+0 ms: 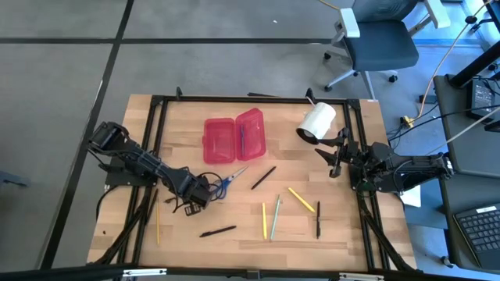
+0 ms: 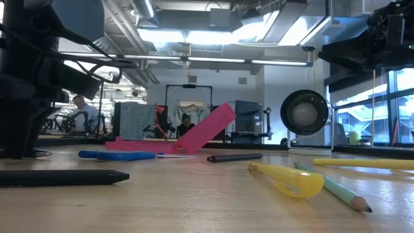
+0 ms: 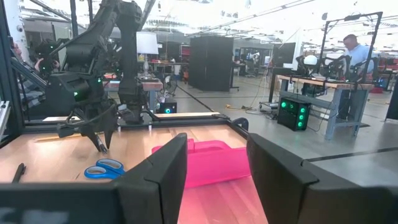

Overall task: Pick & place school supplies into a supply box
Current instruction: Put the black pen into the red supply box

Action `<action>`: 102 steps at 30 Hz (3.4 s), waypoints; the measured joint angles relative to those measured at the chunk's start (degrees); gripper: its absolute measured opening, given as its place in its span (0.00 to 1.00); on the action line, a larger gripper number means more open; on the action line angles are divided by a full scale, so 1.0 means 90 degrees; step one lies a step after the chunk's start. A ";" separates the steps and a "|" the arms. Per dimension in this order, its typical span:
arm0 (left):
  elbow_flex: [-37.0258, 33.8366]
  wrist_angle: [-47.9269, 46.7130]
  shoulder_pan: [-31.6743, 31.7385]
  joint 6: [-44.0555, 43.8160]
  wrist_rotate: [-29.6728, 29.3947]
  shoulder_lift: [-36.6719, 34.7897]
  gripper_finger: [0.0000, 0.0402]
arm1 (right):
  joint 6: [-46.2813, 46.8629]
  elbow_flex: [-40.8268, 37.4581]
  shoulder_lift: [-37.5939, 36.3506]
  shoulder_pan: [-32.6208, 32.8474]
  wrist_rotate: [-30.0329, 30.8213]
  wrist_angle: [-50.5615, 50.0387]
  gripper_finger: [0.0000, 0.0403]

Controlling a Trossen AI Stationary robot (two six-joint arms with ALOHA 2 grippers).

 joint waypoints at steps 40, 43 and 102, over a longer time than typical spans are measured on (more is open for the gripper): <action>0.0471 0.2092 0.1090 -0.0299 -0.0830 -0.1696 0.08 | -0.0024 -0.0001 -0.0002 0.0002 0.0000 0.0003 0.43; 0.0481 0.3340 0.1566 0.0100 -0.1167 -0.1847 0.08 | -0.0024 0.0000 -0.0002 0.0002 0.0000 0.0005 0.43; 0.0277 0.6968 0.5017 -0.0827 -0.0458 0.0821 0.13 | -0.0022 -0.0001 -0.0001 0.0002 0.0000 0.0051 0.43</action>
